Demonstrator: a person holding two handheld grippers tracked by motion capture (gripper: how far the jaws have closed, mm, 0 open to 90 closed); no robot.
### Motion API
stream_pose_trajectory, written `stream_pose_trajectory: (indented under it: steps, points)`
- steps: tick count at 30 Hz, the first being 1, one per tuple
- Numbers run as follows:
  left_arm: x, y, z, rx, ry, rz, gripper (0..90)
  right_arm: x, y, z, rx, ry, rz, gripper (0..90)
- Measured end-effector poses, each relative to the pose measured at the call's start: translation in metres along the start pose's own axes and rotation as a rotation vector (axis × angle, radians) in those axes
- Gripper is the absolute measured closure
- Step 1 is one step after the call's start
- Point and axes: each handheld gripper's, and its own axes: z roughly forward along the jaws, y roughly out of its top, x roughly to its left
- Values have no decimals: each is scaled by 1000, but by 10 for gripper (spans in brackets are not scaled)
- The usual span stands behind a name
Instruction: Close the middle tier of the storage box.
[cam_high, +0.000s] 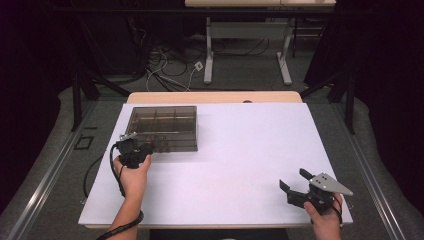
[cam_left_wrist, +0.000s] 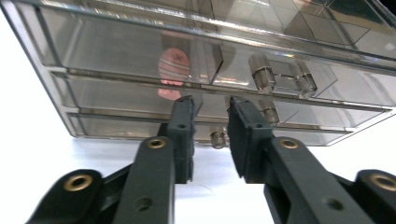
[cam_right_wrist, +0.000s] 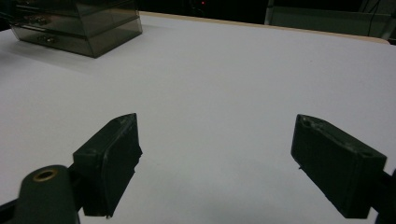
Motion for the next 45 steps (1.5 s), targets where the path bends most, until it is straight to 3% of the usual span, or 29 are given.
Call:
stream_pose_trajectory:
  steps: [2,9,14,21,32,38,45]
  points:
    - [-1,1,-1,0,4,4,658,0,0,0,-1,-1,0,149]
    - [-9,5,-8,-22,31,86,571,0,0,0,-4,3,1,149]
    - [-19,7,-14,-56,13,145,495,0,0,0,-5,3,-3,149]
    - [-30,7,-18,-61,-29,204,405,1,0,0,-2,4,0,149]
    - [-47,6,-31,-81,-119,244,368,0,0,0,-5,2,-9,149]
    - [-53,1,-36,-90,-167,247,231,0,0,0,-2,4,-3,149]
    - [-56,-8,-43,-112,-208,251,162,1,0,0,0,6,-1,149]
